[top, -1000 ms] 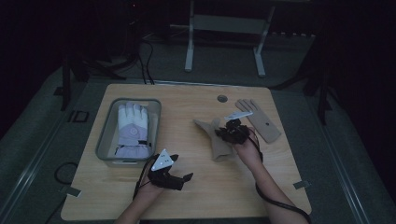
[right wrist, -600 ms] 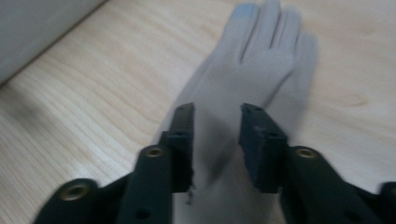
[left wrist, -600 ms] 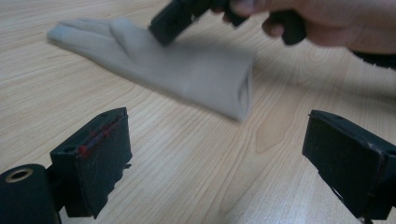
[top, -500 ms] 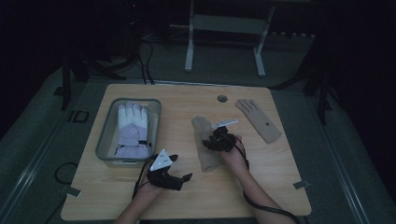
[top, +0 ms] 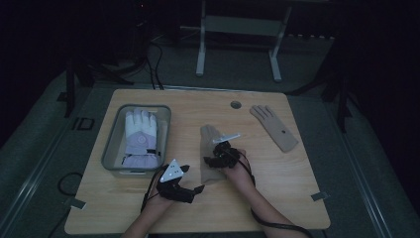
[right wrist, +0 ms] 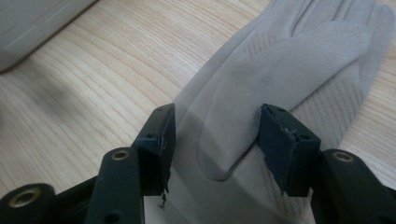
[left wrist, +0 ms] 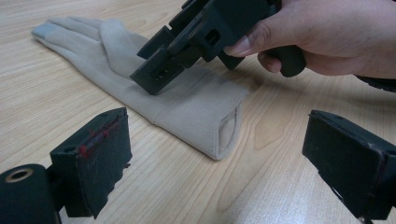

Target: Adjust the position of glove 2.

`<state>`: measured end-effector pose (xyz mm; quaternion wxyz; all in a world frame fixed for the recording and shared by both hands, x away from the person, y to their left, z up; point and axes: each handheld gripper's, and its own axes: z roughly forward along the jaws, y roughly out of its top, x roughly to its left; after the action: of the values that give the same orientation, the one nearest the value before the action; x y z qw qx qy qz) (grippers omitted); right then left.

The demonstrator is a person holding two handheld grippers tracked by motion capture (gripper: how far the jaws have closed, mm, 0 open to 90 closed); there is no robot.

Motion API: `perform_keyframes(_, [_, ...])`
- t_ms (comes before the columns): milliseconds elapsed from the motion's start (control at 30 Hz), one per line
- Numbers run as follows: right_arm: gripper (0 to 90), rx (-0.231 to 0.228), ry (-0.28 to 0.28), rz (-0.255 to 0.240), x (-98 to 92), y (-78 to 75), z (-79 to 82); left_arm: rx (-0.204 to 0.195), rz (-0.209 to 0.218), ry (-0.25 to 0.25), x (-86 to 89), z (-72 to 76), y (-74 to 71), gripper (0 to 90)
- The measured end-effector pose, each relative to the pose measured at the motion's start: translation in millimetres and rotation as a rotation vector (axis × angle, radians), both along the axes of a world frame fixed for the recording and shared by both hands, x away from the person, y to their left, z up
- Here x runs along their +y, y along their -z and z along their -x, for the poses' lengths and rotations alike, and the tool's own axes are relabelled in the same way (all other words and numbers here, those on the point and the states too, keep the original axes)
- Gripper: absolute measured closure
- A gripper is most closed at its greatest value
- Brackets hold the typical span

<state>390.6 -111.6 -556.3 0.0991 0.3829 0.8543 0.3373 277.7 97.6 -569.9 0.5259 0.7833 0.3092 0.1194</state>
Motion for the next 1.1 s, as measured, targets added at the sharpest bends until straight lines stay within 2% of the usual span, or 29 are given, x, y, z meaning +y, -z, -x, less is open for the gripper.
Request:
perform_keyframes(200, [44.3,0.005,-0.018,-0.034,-8.8,-7.6,-2.3,-0.011,-0.010,0.002,1.0,0.6,1.1,8.1])
perform_keyframes(300, [44.2,-0.016,-0.021,-0.045,-21.5,-16.2,-4.1,-0.009,-0.002,0.004,1.2,0.2,1.8,8.1])
perform_keyframes(500, [45.5,-0.078,-0.026,-0.026,-56.0,-34.8,-10.4,-0.005,-0.007,0.005,0.2,0.1,2.3,8.1])
perform_keyframes(733, [45.3,-0.137,0.028,-0.020,-103.4,-51.6,-16.1,-0.004,-0.004,-0.002,0.1,-0.2,3.1,8.1])
perform_keyframes(833, [45.3,-0.153,0.055,0.000,-125.4,-52.5,-18.9,-0.001,-0.017,-0.006,0.0,-0.7,4.0,8.1])
perform_keyframes(967, [45.3,-0.146,0.108,-0.010,-155.6,-51.7,-22.5,-0.001,-0.013,-0.007,-0.8,-0.7,4.6,8.1])
perform_keyframes(1100, [45.4,-0.172,0.141,0.006,-180.6,-51.8,-27.2,-0.001,-0.027,-0.007,-2.2,-0.7,5.4,8.1])
